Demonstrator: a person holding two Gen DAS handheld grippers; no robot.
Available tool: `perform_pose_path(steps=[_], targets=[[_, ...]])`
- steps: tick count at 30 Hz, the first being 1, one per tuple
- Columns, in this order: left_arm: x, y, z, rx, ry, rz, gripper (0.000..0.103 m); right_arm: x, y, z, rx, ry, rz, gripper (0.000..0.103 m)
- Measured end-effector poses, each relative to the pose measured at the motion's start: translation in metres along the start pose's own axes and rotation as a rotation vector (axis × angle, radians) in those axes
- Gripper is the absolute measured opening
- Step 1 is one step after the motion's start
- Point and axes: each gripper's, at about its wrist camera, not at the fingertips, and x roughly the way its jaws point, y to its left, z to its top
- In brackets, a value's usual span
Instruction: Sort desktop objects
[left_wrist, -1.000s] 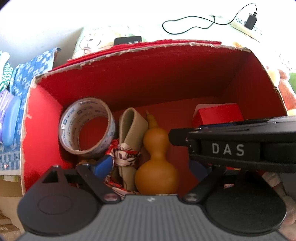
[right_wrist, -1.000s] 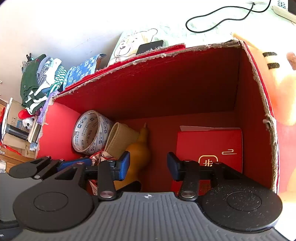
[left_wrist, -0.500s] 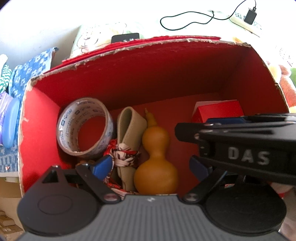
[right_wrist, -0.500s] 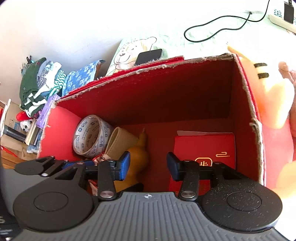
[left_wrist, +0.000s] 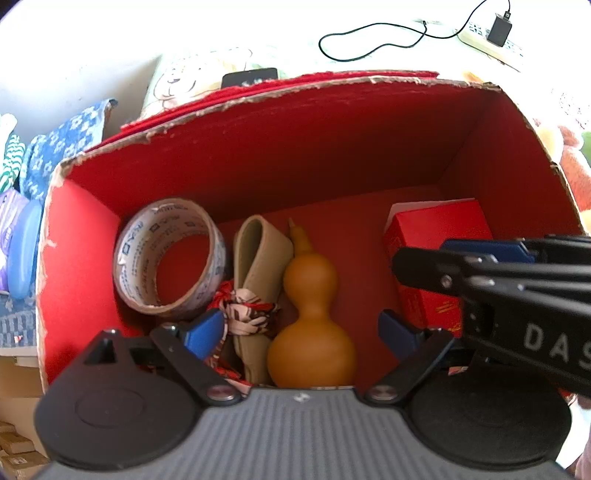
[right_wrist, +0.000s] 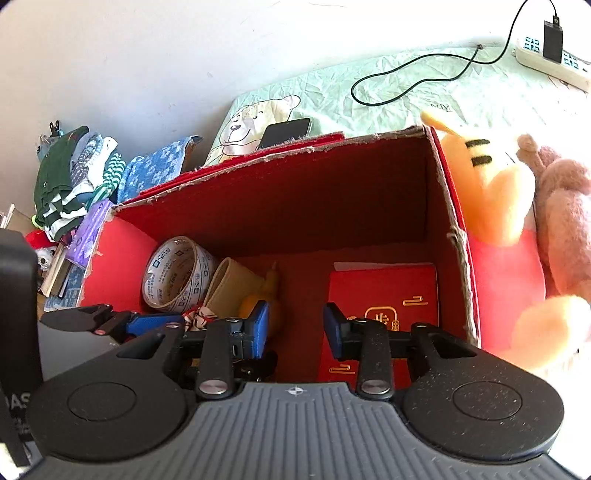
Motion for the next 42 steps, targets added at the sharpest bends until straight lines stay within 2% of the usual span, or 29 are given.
perform_pose_path(steps=[8,17,28,38,42], targets=[[-0.008,-0.004,0.0,-0.01,-0.045,0.049,0.091,-0.013,-0.002,-0.006,0.017,-0.023,0.022,0.036],[-0.019,-0.001,-0.003,-0.043,-0.066,0.076,0.091,-0.026,0.0,-0.011,-0.004,-0.059,-0.003,0.035],[-0.059,-0.004,-0.015,-0.09,-0.147,0.127,0.09,-0.05,0.002,-0.014,-0.011,-0.101,-0.009,0.037],[-0.094,-0.018,-0.042,-0.185,-0.195,0.202,0.098,-0.085,0.009,-0.031,-0.106,-0.161,0.012,0.038],[-0.109,-0.032,-0.058,-0.215,-0.219,0.23,0.099,-0.103,0.006,-0.04,-0.133,-0.186,0.037,0.045]])
